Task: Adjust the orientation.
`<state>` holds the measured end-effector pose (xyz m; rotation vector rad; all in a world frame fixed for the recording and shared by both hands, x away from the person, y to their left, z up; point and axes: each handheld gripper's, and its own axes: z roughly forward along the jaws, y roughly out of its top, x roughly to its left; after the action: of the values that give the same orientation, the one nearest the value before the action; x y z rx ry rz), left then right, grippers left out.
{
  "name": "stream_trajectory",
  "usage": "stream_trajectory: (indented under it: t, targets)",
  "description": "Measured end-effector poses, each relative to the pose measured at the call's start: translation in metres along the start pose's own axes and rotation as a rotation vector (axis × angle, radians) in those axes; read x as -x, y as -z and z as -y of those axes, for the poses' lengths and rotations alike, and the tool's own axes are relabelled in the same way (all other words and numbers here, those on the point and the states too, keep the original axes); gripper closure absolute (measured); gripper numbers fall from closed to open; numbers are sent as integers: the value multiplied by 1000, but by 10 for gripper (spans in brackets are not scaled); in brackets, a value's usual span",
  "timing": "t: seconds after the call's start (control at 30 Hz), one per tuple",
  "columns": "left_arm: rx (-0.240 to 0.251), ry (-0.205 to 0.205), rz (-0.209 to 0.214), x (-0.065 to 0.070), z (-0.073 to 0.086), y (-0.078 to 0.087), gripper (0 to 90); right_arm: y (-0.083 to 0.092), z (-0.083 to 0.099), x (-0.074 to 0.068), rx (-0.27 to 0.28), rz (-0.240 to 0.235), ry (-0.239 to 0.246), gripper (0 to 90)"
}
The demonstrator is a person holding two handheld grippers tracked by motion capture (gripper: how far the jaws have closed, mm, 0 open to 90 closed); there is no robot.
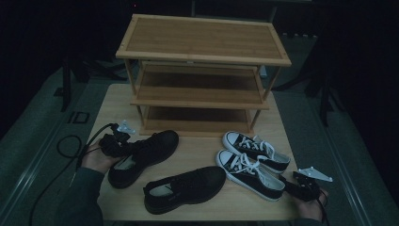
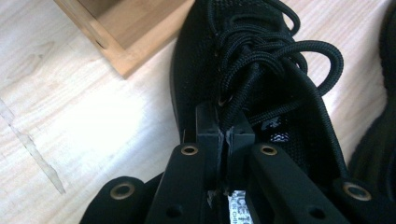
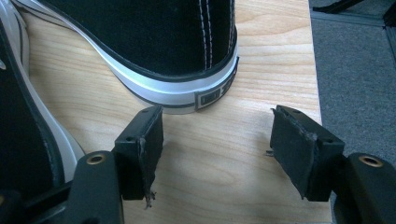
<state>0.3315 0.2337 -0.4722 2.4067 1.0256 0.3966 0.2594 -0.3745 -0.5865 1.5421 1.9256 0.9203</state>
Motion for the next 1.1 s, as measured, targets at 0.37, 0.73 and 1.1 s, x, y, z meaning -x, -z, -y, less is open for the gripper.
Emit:
stream_trajectory:
  t: [0.37,0.73,1.1]
  targets:
    - [34,25,-3,-20,0,-8,877,0,0,0,0,0,1,344]
    - [54,54,-15,-24,0,-14,868,0,0,0,0,0,0,343]
    - [84,126,-14,-22,5,3,588,0,0,1,1,-3,3,342]
